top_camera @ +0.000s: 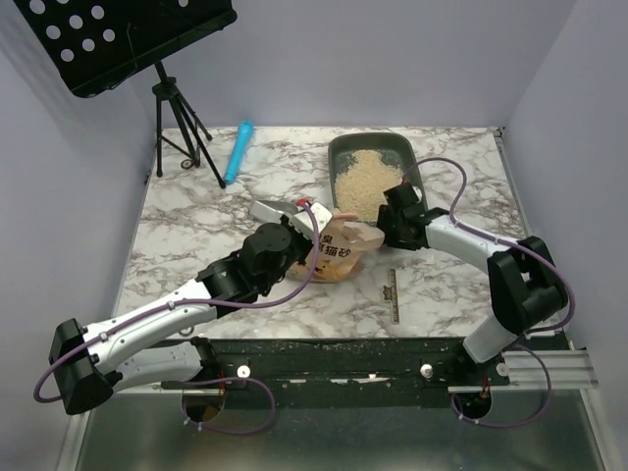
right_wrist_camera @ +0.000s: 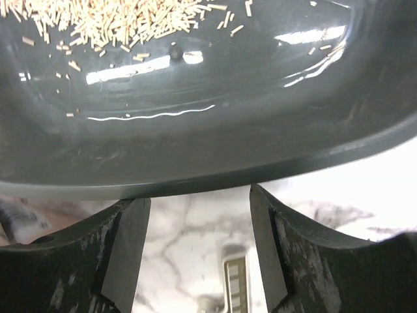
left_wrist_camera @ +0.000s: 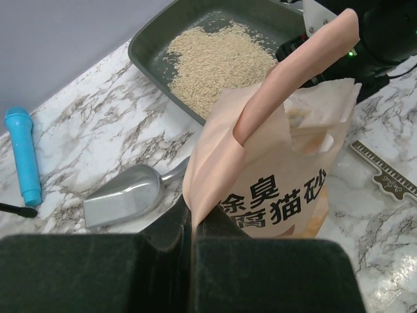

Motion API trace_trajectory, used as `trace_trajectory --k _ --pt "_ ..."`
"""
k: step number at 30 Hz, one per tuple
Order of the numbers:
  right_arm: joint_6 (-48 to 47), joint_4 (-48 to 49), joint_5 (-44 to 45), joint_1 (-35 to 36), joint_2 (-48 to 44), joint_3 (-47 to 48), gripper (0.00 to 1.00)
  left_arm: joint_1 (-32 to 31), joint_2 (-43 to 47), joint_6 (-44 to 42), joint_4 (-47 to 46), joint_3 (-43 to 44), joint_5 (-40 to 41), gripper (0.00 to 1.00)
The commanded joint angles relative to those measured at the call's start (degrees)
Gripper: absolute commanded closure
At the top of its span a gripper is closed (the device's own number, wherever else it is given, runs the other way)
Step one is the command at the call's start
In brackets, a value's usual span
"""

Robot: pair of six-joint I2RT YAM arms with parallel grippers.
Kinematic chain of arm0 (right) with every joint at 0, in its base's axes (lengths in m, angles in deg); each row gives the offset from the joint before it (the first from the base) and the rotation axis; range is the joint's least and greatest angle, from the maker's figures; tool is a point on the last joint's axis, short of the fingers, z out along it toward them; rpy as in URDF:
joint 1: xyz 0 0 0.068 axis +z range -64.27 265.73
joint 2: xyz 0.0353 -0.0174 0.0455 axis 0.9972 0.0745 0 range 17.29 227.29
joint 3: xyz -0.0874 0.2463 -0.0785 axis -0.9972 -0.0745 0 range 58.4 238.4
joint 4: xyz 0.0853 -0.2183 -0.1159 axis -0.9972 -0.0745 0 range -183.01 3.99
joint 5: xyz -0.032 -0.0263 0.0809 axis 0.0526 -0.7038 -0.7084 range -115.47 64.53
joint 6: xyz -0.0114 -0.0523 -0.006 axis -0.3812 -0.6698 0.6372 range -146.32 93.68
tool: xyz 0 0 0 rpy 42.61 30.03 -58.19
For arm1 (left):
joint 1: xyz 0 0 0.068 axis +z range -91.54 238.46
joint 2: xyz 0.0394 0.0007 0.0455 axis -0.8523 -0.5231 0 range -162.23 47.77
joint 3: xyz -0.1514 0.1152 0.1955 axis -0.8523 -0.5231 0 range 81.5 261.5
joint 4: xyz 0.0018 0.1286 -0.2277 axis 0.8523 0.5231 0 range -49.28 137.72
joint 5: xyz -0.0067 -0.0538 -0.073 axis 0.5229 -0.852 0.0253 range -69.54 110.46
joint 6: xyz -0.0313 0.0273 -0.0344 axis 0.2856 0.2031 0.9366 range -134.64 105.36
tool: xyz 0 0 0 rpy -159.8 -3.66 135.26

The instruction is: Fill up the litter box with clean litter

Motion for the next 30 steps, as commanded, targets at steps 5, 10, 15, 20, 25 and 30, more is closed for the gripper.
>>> trace_trajectory --k 5,10,15,20,25,30 --pt "-6.42 7.47 0.85 -6.85 6.34 11.12 0.30 5.50 -1.50 2.46 -20.60 7.03 -11.76 1.00" --pt "-15.52 6.69 -6.40 -8.17 4.87 14.30 0.30 10.24 -5.80 5.10 -22.37 8.60 -20.37 1.00" --pt "-25.31 5.11 -7.85 -8.96 -1.47 12.44 0.29 14.38 -2.83 9.49 -21.13 7.12 -25.74 1.00" --pt "-26.64 3.17 -9.42 -10.28 -8.85 13.16 0.29 16.76 0.51 11.17 -20.25 3.26 -30.58 1.00" --pt "-29.45 7.55 -24.08 -10.28 -19.57 6.93 0.29 17.20 3.41 11.25 -18.32 -1.13 -32.78 0.98" --pt "-31.83 12.57 -40.77 -10.28 -25.91 0.50 0.27 17.55 5.96 10.20 -14.63 -2.37 -34.01 0.87"
